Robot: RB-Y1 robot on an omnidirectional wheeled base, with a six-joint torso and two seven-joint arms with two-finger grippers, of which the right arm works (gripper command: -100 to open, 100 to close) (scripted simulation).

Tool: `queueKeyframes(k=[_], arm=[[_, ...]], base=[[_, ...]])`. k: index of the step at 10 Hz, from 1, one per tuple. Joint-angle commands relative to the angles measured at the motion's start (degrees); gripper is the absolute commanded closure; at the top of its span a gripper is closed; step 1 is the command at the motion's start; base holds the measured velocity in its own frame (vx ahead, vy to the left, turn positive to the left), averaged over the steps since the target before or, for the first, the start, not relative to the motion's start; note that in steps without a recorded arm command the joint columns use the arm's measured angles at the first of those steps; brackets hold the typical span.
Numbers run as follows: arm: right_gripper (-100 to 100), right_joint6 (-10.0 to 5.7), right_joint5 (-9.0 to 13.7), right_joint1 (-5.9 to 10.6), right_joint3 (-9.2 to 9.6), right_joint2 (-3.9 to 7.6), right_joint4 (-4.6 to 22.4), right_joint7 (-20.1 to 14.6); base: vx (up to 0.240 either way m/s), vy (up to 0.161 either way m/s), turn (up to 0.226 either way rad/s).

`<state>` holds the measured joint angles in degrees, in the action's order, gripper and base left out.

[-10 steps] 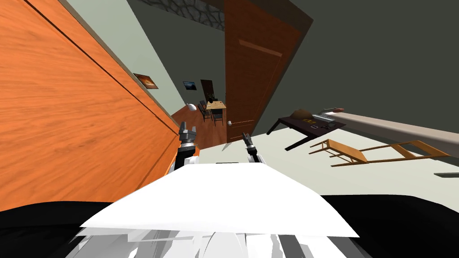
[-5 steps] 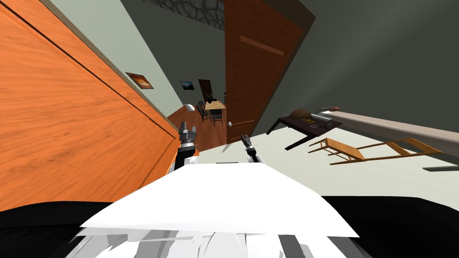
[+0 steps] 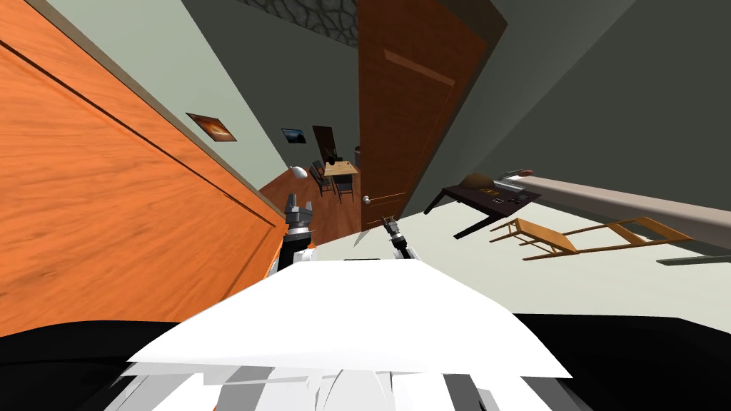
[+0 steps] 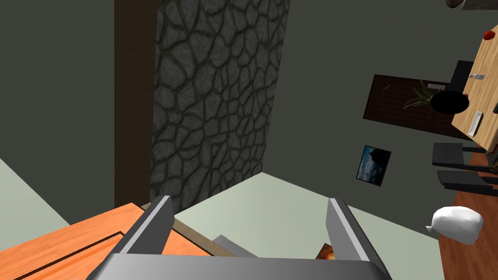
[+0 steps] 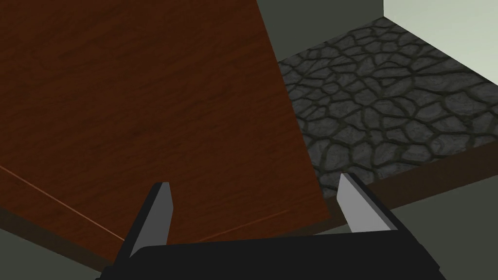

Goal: Pull the door open

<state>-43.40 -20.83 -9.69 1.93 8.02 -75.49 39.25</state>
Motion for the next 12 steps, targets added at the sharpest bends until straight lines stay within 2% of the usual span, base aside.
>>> queueKeyframes(k=[1,11,12], arm=[[-100,-1.17,-0.6,0.61,-0.10,0.10,2.4,1.7],[-100,-4.76,-4.6,3.89,-0.16,0.79,13.4,9.7],[-100,-5.38,-5.3,4.46,-0.18,0.89,15.3,11.1]], base=[[0.078,0.044,-0.037],[0.088,0.055,-0.051],[0.100,0.055,-0.057]])
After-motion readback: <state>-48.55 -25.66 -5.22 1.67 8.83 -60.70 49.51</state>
